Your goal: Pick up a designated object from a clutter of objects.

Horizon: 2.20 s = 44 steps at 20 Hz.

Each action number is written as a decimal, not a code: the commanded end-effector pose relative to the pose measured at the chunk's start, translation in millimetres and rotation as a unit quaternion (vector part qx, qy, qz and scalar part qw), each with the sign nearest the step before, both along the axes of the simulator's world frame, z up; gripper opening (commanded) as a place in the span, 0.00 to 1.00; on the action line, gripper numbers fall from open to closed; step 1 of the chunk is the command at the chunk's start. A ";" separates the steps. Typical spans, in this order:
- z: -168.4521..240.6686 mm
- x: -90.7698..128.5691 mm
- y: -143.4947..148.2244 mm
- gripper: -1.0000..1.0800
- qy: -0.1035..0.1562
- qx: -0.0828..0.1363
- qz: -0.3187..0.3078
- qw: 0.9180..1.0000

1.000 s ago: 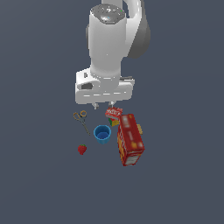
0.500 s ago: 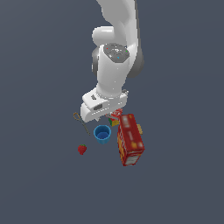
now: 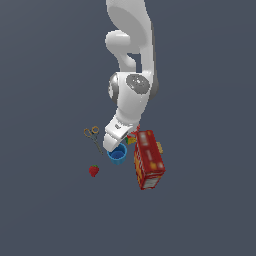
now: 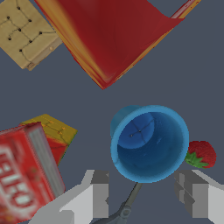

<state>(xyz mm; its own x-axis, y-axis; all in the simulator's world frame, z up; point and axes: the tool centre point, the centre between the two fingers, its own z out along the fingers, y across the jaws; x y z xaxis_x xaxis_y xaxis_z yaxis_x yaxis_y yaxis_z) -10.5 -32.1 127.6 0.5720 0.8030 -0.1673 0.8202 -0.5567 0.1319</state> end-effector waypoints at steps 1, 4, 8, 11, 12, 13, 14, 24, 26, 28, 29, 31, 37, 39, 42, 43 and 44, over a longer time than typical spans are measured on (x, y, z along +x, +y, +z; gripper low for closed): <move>-11.8 -3.1 2.1 0.62 0.006 -0.002 0.036 0.999; -22.2 -6.3 4.2 0.62 0.011 -0.003 0.066 0.998; -30.9 -9.3 6.2 0.62 0.016 -0.004 0.092 0.996; -33.6 -10.3 6.9 0.62 0.017 -0.004 0.100 0.995; -33.8 -10.3 7.0 0.62 0.017 -0.004 0.101 0.995; -32.8 -10.0 6.6 0.62 0.017 -0.004 0.097 0.995; -33.1 -10.0 6.5 0.62 0.017 -0.004 0.097 0.995; -59.0 -10.7 1.5 0.62 0.018 -0.003 0.101 0.995; -60.3 -10.8 1.3 0.62 0.018 -0.003 0.101 0.995; -60.3 -10.8 1.3 0.00 0.018 -0.003 0.101 0.995; -60.3 -10.8 1.3 0.00 0.018 -0.003 0.101 0.995; -60.3 -10.8 1.3 0.00 0.018 -0.003 0.101 0.995; -59.8 -10.4 0.8 0.00 0.017 -0.003 0.101 0.995; -58.8 -10.4 1.3 0.00 0.017 -0.003 0.101 0.995; -53.4 -10.6 4.0 0.00 0.017 -0.003 0.101 0.995; -50.6 -10.7 5.5 0.00 0.017 -0.003 0.101 0.995; -47.4 -10.8 7.4 0.00 0.017 -0.003 0.101 0.995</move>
<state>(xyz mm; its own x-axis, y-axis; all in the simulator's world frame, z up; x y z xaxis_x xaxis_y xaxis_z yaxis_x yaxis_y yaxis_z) -22.3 -27.3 74.8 0.3937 0.8992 -0.1910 0.9190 -0.3807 0.1021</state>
